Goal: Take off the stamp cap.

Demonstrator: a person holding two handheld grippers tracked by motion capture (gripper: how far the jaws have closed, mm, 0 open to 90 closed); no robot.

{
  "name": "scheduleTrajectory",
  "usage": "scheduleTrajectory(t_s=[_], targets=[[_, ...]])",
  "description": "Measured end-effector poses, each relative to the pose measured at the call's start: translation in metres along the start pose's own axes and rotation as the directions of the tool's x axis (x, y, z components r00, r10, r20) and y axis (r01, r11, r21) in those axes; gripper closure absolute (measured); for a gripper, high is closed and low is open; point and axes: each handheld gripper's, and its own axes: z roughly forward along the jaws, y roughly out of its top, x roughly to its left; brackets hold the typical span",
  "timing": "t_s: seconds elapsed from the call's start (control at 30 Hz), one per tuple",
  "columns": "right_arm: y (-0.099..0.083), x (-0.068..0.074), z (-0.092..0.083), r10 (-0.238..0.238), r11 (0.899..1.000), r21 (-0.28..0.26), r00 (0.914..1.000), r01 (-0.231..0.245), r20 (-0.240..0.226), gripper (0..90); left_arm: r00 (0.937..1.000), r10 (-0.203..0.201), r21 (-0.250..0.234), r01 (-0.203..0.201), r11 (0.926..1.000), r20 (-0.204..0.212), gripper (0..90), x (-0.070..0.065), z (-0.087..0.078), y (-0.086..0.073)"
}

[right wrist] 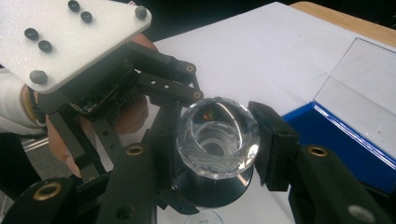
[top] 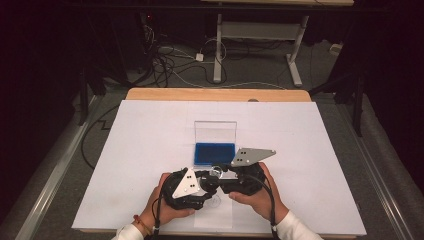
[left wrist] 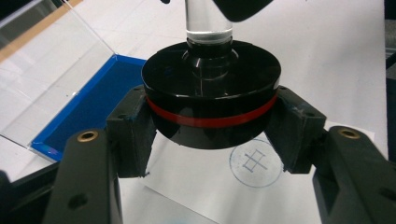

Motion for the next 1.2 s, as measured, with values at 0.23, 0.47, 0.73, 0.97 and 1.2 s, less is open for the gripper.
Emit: scheduleTrajectory(t_s=[0.23, 0.47, 0.73, 0.97, 1.2], targets=[[-0.0009, 0.0006, 0.0008, -0.006, 1.000, 0.011, 1.0000, 0.006, 0.002, 57.3, 1.0000, 0.003, 0.013, -0.003, 0.9999, 0.008, 36.9, 0.0003, 0.0007, -0.0005], [-0.0016, 0.0005, 0.0007, -0.009, 1.000, 0.019, 1.0000, 0.009, -0.002, 57.4, 0.9996, 0.028, 0.027, -0.028, 0.9992, -0.005, 36.9, -0.0016, 0.0005, 0.0001], [-0.0018, 0.0003, 0.0001, -0.010, 1.000, 0.022, 1.0000, 0.010, 0.000, 57.4, 0.9997, -0.007, 0.015, 0.007, 0.9999, 0.024, 37.0, -0.0002, 0.0020, -0.0017], [-0.0020, 0.0057, 0.0025, -0.047, 0.998, 0.038, 0.9985, 0.046, 0.027, 57.5, 0.9977, -0.031, 0.015, 0.031, 0.9994, 0.060, 37.0, 0.0018, 0.0038, -0.0035], [-0.0043, -0.0021, 0.0000, 0.009, 0.999, 0.035, 0.9998, -0.009, -0.020, 57.5, 0.9993, 0.037, 0.037, -0.037, 0.9986, 0.009, 37.1, -0.0015, 0.0010, -0.0017]])
